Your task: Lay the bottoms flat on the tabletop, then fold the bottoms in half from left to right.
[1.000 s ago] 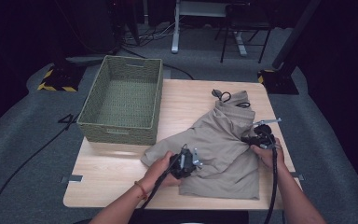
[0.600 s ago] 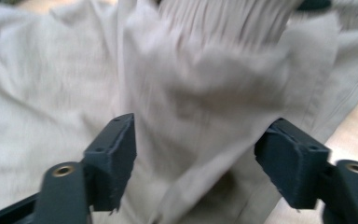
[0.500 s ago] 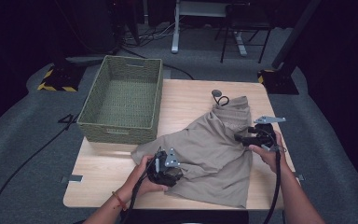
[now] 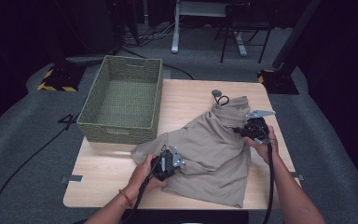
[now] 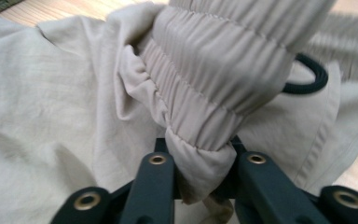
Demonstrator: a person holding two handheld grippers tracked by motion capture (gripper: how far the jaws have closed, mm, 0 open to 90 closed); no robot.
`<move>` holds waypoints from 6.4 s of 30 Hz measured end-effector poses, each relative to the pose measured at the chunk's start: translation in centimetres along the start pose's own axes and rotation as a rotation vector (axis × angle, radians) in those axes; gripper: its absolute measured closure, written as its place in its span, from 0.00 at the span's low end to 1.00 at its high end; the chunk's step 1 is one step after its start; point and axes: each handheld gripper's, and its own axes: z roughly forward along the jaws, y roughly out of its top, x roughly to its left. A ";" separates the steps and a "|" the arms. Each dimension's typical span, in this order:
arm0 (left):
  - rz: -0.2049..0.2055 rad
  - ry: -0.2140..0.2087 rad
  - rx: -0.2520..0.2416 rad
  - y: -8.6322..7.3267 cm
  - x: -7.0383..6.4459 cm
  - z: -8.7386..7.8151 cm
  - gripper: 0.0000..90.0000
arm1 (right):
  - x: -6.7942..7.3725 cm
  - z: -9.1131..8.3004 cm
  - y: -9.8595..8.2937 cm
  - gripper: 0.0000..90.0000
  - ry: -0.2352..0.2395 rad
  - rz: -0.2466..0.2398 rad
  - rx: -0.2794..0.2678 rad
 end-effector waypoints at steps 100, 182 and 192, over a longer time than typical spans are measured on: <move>0.015 -0.184 -0.082 -0.9 -2.4 1.8 0.31 | 10.9 -8.0 -11.2 0.36 0.201 -0.273 0.064; -0.071 -0.158 -0.077 7.8 3.1 9.6 0.39 | 0.1 -1.6 -7.4 0.47 0.008 -0.043 0.057; -0.076 -0.165 -0.096 7.9 3.5 7.6 0.26 | 0.6 -3.3 -7.7 0.42 0.013 -0.070 0.091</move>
